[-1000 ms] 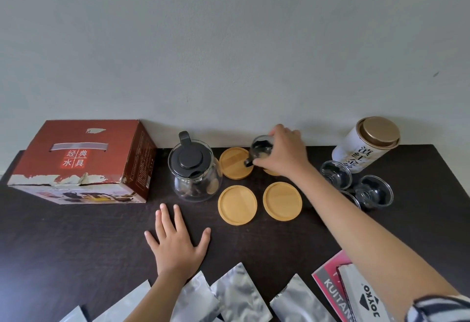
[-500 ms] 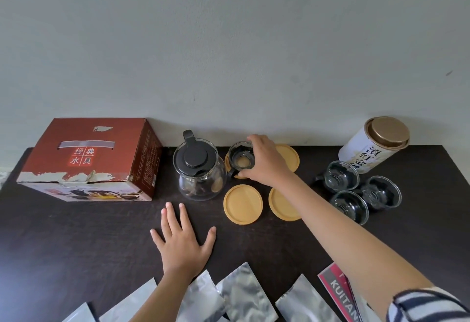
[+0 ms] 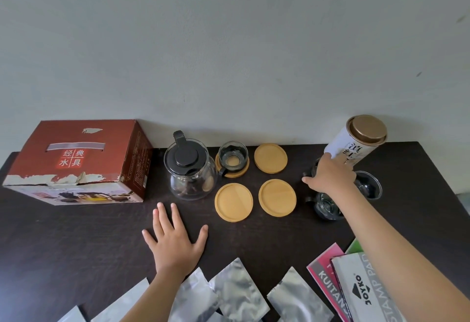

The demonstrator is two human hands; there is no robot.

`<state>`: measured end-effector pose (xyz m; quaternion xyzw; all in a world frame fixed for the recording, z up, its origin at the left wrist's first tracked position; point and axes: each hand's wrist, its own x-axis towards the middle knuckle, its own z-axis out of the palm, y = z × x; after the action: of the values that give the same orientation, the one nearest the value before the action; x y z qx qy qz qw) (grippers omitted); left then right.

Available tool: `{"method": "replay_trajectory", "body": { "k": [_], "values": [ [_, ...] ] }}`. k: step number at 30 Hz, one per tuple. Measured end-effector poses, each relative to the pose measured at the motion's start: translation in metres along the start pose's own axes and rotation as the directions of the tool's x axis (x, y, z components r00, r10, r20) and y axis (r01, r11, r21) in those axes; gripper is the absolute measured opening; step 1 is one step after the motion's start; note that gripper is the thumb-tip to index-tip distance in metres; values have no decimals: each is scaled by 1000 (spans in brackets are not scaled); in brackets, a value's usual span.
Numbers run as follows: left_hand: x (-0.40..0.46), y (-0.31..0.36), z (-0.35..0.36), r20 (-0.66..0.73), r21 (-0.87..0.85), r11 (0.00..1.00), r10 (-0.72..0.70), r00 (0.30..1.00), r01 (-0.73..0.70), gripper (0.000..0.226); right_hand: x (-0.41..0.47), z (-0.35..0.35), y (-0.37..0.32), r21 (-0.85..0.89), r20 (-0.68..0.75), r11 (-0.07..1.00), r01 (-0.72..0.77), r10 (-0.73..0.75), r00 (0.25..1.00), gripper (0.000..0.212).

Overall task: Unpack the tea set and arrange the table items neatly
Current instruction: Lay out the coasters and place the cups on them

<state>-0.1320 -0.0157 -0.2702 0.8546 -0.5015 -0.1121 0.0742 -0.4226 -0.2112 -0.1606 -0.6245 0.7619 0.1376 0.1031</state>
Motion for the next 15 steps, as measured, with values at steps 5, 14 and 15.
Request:
{"method": "replay_trajectory", "body": {
  "k": [5, 14, 15],
  "values": [
    [0, 0, -1, 5, 5, 1000, -1, 1000, 1, 99, 7, 0, 0, 63, 11, 998, -16, 16, 1000, 81],
    [0, 0, 0, 6, -6, 1000, 1, 1000, -1, 99, 9, -8, -26, 152, -133, 964, 219, -200, 971, 81],
    [0, 0, 0, 8, -4, 1000, 0, 1000, 0, 99, 9, -9, -34, 163, -144, 951, 261, -239, 960, 80]
  ]
}}
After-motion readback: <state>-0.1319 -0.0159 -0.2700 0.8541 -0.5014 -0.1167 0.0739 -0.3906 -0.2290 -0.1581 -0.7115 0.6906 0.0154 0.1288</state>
